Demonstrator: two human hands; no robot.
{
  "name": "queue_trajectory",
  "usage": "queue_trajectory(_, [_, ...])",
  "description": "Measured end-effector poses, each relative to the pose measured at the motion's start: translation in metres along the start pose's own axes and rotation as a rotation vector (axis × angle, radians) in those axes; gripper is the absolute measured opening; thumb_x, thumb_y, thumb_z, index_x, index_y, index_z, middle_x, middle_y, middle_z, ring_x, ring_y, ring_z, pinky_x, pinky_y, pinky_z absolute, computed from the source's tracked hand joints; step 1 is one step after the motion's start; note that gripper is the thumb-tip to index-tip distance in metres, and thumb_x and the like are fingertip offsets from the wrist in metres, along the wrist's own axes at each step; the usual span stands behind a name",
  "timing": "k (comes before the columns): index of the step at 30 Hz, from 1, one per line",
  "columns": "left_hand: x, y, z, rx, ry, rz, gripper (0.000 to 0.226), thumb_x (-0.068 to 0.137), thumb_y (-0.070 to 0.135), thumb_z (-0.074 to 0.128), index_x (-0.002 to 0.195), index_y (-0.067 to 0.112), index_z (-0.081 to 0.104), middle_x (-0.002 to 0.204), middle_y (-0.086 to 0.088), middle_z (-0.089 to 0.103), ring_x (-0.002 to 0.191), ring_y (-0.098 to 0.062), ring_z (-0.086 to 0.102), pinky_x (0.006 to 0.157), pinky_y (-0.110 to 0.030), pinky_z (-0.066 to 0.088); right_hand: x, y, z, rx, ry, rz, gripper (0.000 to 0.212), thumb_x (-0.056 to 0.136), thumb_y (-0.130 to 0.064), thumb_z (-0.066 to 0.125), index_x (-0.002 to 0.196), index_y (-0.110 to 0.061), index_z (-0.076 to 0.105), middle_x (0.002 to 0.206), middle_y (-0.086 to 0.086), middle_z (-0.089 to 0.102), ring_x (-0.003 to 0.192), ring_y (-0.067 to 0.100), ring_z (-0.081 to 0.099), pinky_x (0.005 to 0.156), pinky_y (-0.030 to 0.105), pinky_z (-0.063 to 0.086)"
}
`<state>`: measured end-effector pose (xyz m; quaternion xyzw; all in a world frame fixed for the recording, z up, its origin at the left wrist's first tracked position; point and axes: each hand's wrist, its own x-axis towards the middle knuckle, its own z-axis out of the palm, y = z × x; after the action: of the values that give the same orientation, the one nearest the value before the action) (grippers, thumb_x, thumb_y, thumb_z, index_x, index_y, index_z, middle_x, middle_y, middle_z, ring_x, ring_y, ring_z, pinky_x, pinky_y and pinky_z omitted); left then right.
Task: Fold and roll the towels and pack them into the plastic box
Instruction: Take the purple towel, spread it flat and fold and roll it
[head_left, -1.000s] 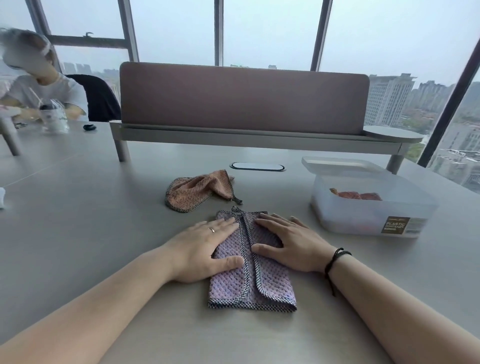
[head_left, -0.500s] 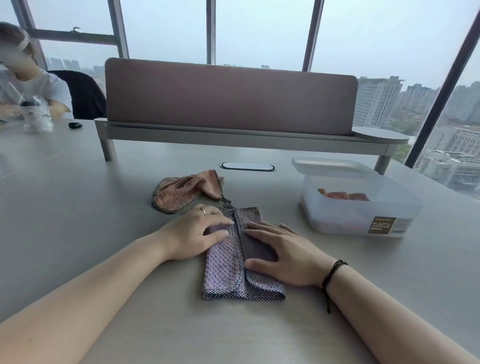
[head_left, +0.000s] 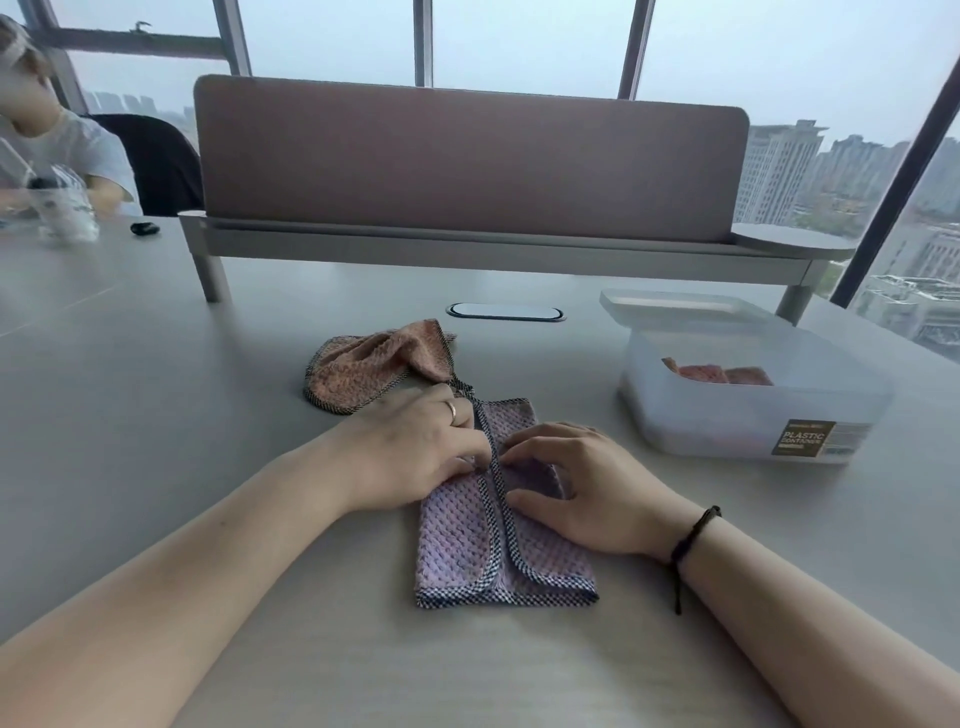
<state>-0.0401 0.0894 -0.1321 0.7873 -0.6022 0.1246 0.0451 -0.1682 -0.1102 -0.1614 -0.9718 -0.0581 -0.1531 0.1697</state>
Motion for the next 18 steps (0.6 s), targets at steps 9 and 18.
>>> queue_trajectory(9, [-0.022,0.019,0.012,-0.362,-0.038,-0.085,0.042,0.093,0.059,0.046,0.129,0.037,0.051,0.133,0.017,0.051,0.125,-0.002,0.047,0.108,-0.032,0.040,-0.010,-0.008,-0.005,-0.113,-0.270,0.054,0.092,0.073,-0.092,0.032,0.151,-0.044,0.023,0.162,-0.020,0.018,0.149,0.001,0.011,0.123,0.039,0.011])
queue_trajectory(18, [-0.041,0.032,0.013,-0.295,-0.216,-0.151,0.097,0.078,0.086,0.024,0.157,0.031,0.011,0.164,0.017,-0.003,0.147,0.008,-0.011,0.120,-0.019,-0.007,-0.032,-0.023,-0.012,-0.088,-0.242,0.038,0.105,0.067,-0.094,0.038,0.154,-0.039,0.019,0.163,-0.019,0.015,0.149,-0.003,0.006,0.124,0.042,0.009])
